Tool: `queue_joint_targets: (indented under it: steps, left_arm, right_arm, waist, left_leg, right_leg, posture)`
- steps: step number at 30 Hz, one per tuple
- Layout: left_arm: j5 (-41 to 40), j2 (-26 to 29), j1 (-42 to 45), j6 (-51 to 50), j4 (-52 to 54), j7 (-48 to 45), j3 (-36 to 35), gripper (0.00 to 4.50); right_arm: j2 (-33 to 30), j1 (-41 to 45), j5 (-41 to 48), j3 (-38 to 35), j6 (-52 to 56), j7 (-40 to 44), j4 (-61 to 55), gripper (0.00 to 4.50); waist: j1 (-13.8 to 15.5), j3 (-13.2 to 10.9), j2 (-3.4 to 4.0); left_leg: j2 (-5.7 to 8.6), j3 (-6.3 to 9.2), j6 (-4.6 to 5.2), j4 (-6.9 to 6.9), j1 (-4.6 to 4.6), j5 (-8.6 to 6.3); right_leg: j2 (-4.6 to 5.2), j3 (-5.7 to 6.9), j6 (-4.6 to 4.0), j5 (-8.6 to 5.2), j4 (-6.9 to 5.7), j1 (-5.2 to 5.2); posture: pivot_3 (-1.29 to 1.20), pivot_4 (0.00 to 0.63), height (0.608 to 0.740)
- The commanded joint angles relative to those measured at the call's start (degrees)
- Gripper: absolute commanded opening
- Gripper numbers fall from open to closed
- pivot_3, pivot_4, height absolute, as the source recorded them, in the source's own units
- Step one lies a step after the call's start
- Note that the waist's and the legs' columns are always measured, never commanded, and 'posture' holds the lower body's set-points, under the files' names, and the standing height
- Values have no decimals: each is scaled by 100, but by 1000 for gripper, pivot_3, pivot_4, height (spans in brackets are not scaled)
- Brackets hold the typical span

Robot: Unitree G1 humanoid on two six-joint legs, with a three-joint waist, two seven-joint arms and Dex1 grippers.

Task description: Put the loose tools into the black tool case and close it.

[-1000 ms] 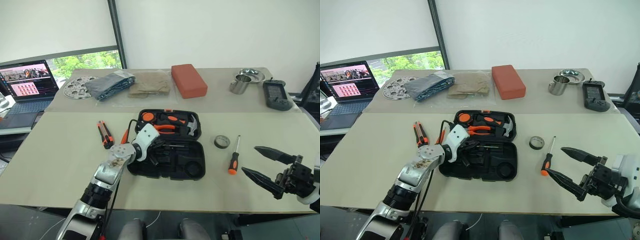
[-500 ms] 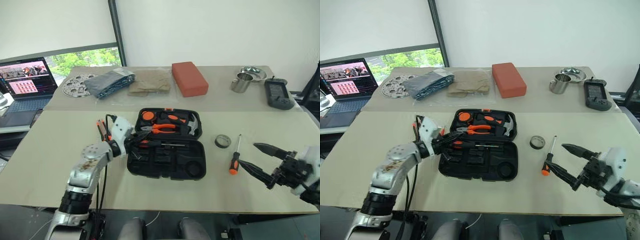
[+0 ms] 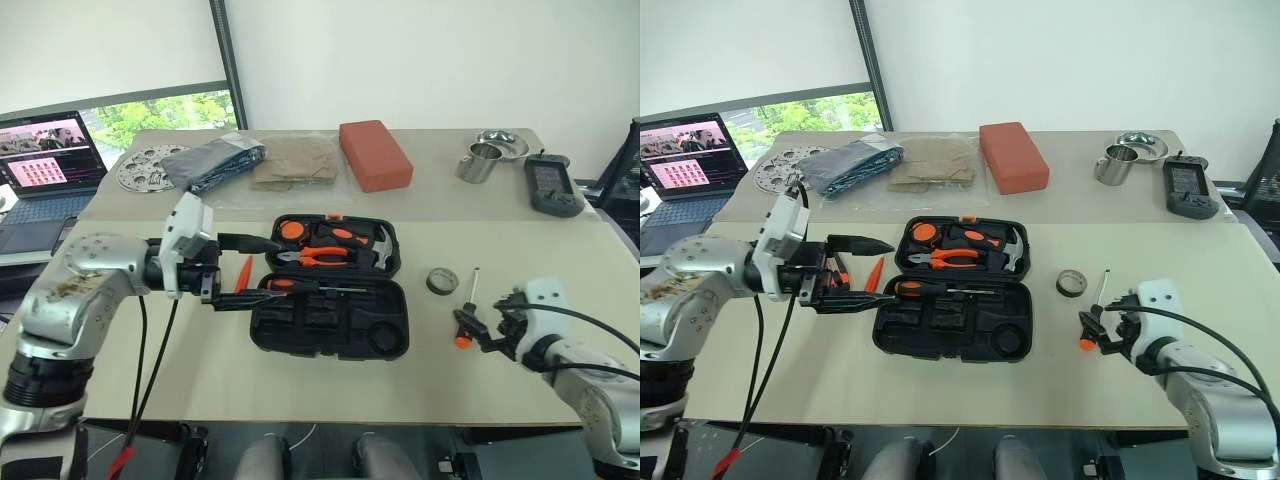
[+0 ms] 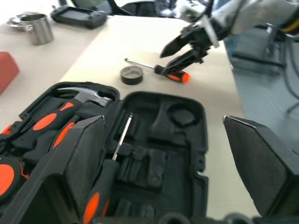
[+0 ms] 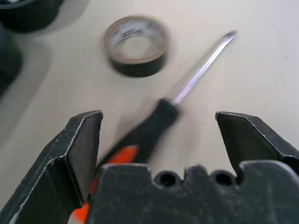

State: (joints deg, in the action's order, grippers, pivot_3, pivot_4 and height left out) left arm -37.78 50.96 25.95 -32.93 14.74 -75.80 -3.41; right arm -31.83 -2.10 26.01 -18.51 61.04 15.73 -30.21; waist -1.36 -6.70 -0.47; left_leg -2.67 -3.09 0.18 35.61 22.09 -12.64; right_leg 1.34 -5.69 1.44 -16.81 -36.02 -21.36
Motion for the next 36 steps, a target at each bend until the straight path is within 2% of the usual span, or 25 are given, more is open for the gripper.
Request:
queue_joint_targets:
  steps: [1,4,9,12,13,17,21,24,28,32,36]
  left_arm:
    - [97,402,269,160,-153,-539,4,4371]
    - [190,559,507,274,-272,-776,71,4500]
    - [187,589,597,267,-225,-861,86,4500]
    - [149,570,561,240,-110,-812,57,4500]
    - [130,575,533,227,-79,-794,33,4500]
    - [84,637,336,177,32,-719,-106,4500]
    - [2,671,88,85,185,-568,-292,4500]
    - [-100,685,-166,-41,316,-363,-521,4500]
    - [-281,700,-559,-254,487,-43,-942,4500]
    - [-451,712,-1079,-524,854,329,-1387,4500]
    - [-827,646,-1753,-895,1447,791,-2045,4500]
  right_arm:
    - [87,218,-30,-55,807,-418,-321,4500]
    - [67,233,-110,-16,1257,-590,-404,3853]
    - [22,334,-189,-82,1548,-670,-420,2046]
    - [80,446,-243,-148,1643,-749,-332,1083]
    - [95,490,-283,-169,1627,-783,-291,962]
    - [127,723,-466,-235,1372,-889,-112,967]
    - [-52,987,-648,-102,564,-699,94,967]
    - [-652,1073,-741,544,-941,456,117,967]
    - [-1049,1372,-726,1239,-2308,1757,314,967]
    - [-1288,1813,-1024,2114,-3545,2952,859,967]
    - [-1269,2390,-1258,2988,-4981,4457,1797,967]
  waist:
    - [-1,-2,-4]
    - [18,-5,-8]
    - [26,-4,-8]
    - [24,-4,-9]
    - [22,-4,-9]
    - [15,-4,-9]
    - [-24,-4,-8]
    - [-61,-4,-4]
    - [-133,-8,-11]
    - [-124,-9,-13]
    - [-113,-12,-19]
  left_leg:
    - [0,0,0,-2,1,0]
    - [-1,-1,0,-3,1,0]
    - [0,-4,1,-8,3,0]
    - [-2,-2,1,-11,4,0]
    - [-2,-2,1,-13,4,0]
    - [0,-4,1,-14,4,1]
    - [-1,-5,1,-17,15,1]
    - [0,-11,2,-22,31,1]
    - [-13,-12,2,-31,27,2]
    - [-18,-10,3,-38,21,2]
    - [-17,-11,2,-34,20,2]
  right_leg:
    - [0,1,0,0,2,-1]
    - [-2,4,1,-3,3,-3]
    - [1,4,5,-6,9,-3]
    - [-2,5,5,-6,8,-6]
    - [-2,5,5,-6,8,-7]
    - [-1,2,5,-6,7,-9]
    - [-3,-1,5,-6,2,-29]
    - [-4,-10,5,-6,-8,-57]
    - [-18,-10,5,-6,-7,-61]
    - [-22,-7,2,-5,-13,-65]
    - [-12,-9,-12,3,-12,-66]
  posture:
    - [0,150,740]
    - [0,150,740]
    - [0,150,740]
    - [0,150,740]
    - [0,150,740]
    - [0,150,740]
    - [0,150,740]
    - [0,150,740]
    - [0,150,740]
    - [0,150,740]
    - [0,150,740]
